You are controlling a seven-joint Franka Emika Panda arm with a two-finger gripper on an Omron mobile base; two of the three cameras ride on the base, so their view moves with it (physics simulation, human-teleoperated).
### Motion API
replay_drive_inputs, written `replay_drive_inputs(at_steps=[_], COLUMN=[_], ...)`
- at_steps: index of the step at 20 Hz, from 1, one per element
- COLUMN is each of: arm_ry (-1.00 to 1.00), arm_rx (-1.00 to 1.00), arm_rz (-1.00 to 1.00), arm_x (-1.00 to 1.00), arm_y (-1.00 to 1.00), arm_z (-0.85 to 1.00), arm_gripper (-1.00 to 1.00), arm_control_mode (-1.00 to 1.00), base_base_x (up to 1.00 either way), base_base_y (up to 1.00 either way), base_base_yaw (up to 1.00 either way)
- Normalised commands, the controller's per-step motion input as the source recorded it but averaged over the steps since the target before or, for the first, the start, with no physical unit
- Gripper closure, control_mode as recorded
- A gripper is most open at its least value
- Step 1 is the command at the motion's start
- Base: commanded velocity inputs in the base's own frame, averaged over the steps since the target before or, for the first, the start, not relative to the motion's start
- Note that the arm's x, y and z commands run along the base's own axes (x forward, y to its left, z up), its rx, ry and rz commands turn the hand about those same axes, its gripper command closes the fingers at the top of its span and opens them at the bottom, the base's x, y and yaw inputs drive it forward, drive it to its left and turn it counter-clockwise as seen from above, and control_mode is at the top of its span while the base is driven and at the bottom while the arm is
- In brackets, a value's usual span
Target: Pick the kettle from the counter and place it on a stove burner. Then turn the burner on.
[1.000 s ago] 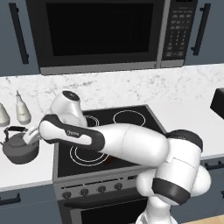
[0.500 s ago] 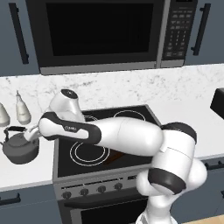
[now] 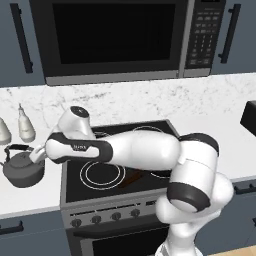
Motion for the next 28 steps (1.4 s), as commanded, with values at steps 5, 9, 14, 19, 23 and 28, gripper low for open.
replay_drive_inputs(at_steps=[5,9,14,19,23,28], arm_ry=[0.00,0.00,0.00,0.00,0.00,0.00], arm_rx=[0.00,0.00,0.00,0.00,0.00,0.00], arm_rz=[0.00,0.00,0.00,0.00,0.00,0.00], arm_x=[0.24,0.24,0.23,0.25,0.25,0.25], arm_y=[0.08,0.18,0.18,0.19,0.19,0.22], arm_z=[-0.15,-0.17,-0.14,-0.07,-0.03,-0.02], arm_gripper=[-1.00,-1.00,-1.00,-1.00,-1.00,-1.00], arm_control_mode=[-1.00,-1.00,-1.00,-1.00,-1.00,-1.00], base_base_x=[0.00,0.00,0.00,0.00,0.00,0.00], base_base_y=[0.00,0.00,0.00,0.00,0.00,0.00], base_base_yaw=[0.00,0.00,0.00,0.00,0.00,0.00])
